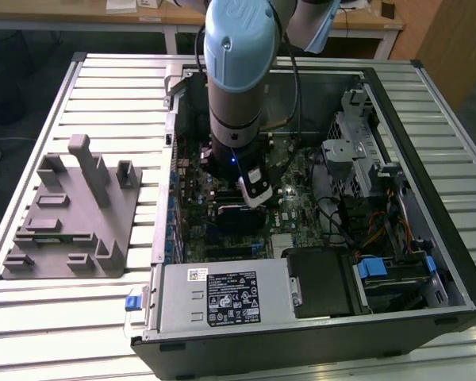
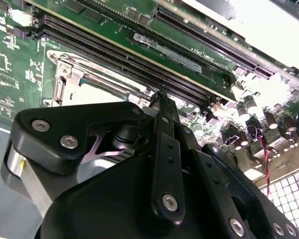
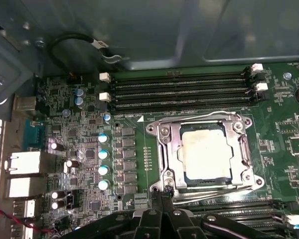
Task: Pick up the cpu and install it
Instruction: 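Install the second cpu locking lever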
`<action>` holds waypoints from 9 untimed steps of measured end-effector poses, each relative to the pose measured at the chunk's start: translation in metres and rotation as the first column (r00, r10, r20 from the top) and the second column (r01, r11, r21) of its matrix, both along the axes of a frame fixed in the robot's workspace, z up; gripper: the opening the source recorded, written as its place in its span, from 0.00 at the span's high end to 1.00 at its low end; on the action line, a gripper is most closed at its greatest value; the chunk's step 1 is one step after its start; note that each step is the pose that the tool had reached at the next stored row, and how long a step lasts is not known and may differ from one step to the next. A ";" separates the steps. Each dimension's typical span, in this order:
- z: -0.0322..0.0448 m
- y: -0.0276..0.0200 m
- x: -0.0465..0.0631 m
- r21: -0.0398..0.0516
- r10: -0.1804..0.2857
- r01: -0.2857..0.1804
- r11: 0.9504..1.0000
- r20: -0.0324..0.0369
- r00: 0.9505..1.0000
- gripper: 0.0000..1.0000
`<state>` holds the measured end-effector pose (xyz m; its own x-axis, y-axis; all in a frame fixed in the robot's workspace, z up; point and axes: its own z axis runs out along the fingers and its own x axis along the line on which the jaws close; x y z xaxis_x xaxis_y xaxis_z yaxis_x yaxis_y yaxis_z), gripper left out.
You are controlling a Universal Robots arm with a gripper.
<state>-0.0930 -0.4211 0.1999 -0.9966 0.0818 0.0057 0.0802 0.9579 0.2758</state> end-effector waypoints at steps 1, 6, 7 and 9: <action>-0.0005 -0.0002 -0.001 0.006 0.000 0.000 1.000 0.000 1.000 0.89; -0.0039 -0.0005 -0.005 0.030 0.000 0.000 1.000 0.000 1.000 0.89; -0.0048 -0.0005 -0.005 0.034 0.000 0.000 0.999 0.000 1.000 0.89; -0.0069 -0.0005 -0.006 0.040 0.000 0.000 0.999 0.000 1.000 0.89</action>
